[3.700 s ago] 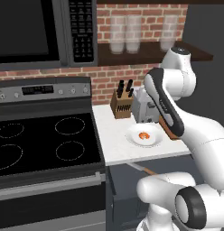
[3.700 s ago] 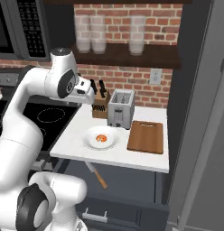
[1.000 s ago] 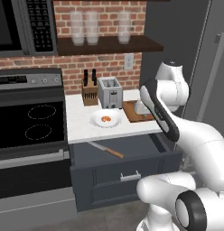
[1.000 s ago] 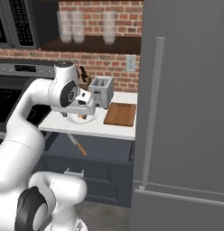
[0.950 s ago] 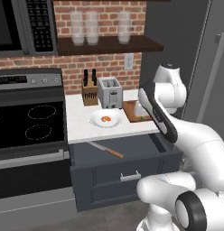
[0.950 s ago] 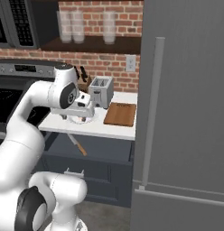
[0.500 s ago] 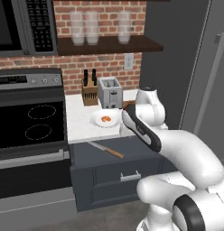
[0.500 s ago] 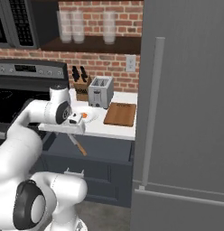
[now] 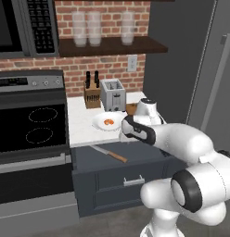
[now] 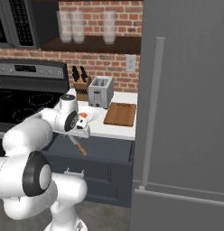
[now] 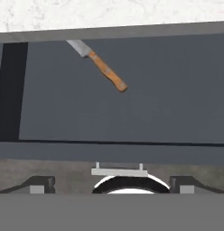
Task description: Pick up the knife from the drawer and place it on the cutting board. Then place the meat from the plate to the cutting board.
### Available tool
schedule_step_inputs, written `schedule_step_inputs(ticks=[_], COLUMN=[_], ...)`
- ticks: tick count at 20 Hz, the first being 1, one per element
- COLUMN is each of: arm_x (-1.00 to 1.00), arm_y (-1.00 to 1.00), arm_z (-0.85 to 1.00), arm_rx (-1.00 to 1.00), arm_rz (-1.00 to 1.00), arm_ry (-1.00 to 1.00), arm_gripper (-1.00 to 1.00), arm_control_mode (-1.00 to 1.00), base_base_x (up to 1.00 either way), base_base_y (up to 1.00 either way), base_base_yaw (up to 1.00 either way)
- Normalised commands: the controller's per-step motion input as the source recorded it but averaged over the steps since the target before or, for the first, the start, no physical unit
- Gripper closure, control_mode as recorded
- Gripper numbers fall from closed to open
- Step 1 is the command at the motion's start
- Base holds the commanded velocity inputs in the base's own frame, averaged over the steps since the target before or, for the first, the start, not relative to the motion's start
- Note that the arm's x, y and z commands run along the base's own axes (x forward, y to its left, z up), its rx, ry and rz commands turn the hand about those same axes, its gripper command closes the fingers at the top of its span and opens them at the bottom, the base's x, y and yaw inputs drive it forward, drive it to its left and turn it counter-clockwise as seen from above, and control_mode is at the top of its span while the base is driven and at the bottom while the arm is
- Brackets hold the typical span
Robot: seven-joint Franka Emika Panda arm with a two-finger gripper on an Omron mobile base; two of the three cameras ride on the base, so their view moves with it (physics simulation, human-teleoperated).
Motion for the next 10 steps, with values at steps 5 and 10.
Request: schedule_step_inputs(ticks=[5,10], arm_x=[0.39,0.20], arm_y=[-0.02,-0.13], arm_z=[-0.73,-0.59], arm_rx=[-0.03,0.00], arm_rz=[0.01,0.05], arm_ry=[0.04,0.13], arm_gripper=[-1.00,-1.00], arm_control_mode=[-1.00,-1.00], base_base_x=[0.00,0.00], base_base_y=[0.00,0.00], base_base_yaw=[0.00,0.00])
